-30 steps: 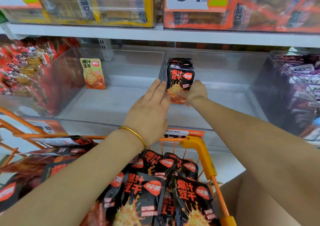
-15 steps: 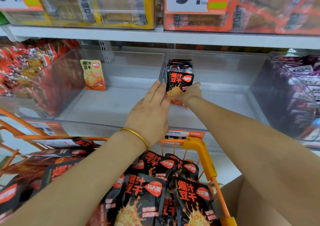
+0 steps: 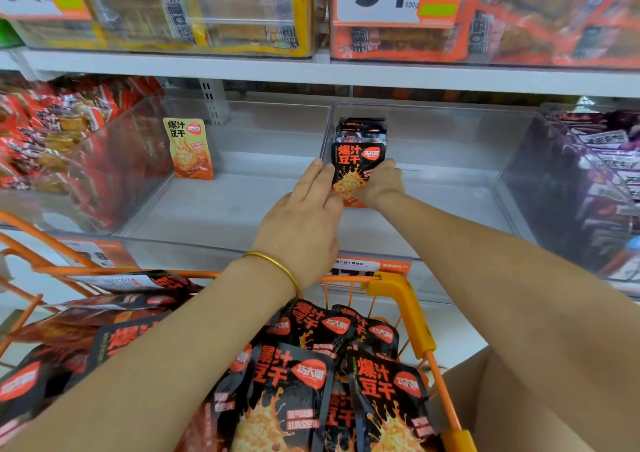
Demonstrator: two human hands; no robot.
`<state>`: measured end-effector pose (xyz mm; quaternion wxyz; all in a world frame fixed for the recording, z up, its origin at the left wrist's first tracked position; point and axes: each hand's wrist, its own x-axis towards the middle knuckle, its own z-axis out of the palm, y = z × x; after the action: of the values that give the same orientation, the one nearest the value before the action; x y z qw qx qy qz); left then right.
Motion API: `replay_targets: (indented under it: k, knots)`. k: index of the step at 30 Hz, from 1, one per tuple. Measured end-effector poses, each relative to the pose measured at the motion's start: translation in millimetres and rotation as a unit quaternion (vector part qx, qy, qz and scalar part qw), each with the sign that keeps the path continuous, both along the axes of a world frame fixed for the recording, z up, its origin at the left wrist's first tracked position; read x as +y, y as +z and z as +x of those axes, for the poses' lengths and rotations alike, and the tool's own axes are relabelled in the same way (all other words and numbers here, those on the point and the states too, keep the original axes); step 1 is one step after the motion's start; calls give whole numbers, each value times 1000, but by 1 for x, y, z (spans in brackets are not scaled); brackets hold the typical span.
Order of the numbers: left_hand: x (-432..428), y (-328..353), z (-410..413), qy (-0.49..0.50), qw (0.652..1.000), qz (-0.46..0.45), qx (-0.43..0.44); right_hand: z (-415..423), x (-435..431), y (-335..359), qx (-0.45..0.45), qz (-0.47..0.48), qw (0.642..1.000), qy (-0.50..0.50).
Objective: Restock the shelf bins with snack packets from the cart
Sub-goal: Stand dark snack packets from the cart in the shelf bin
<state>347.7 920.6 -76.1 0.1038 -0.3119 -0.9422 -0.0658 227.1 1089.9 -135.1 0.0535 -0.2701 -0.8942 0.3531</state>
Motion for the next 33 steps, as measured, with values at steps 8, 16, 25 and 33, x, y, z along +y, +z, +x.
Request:
replay_targets:
  k: [8,16,25,33]
  knots:
    - [0,1,0,2,1000,-19,-2,0,3,-2,-67,75,995,29]
    - [-2,-6,-1,-20,998,0,67,-2,8,-3,-82,58,994,43]
    - [-4,-17,-2,-49,989,28,136,1,9,0,-52,-25,998,9]
    - [-5,-17,-2,-42,993,18,107,5,4,-1,-17,-37,998,40]
